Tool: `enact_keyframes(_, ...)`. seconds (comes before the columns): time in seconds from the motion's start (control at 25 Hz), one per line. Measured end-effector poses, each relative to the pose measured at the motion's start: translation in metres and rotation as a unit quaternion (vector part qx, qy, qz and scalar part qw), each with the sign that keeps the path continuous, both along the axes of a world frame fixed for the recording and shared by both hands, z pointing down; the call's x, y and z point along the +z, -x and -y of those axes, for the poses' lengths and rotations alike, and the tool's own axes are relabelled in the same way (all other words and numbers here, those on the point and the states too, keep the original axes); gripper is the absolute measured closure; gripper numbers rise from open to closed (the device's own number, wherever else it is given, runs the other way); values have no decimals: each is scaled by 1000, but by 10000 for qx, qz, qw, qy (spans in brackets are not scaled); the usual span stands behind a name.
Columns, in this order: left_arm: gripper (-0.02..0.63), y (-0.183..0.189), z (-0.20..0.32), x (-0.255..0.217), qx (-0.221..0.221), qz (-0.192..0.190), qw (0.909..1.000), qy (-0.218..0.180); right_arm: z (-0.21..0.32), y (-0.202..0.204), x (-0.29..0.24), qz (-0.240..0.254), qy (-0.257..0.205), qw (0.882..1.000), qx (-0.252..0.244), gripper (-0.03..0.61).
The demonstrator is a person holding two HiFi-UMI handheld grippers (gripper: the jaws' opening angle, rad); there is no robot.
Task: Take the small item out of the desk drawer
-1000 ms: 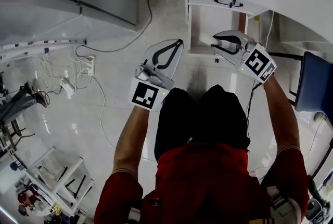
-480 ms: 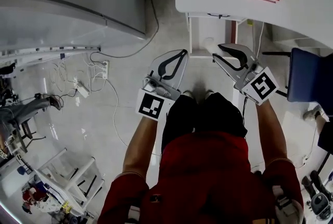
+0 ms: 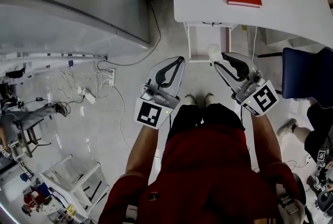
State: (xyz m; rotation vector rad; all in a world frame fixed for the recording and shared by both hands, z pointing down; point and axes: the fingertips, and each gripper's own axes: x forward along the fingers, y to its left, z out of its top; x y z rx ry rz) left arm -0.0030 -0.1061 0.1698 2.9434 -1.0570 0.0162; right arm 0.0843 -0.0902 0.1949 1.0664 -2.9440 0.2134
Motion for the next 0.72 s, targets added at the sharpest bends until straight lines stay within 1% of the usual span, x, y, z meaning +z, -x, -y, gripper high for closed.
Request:
enact_keyframes(0.36, 611, -22, -35, -31, 71, -232, 9995, -196, -42, -18, -39, 430, -395, 9979, 293, 462)
enact_keyframes(0.56, 611, -27, -47, -40, 74, -277, 9993, -245, -60, -29, -47, 604, -410, 9964, 427, 462)
enact_keyframes(0.72, 611, -29, -55, -42, 83, -223, 9993, -277, -69, -34, -47, 652, -388, 9960, 470, 462)
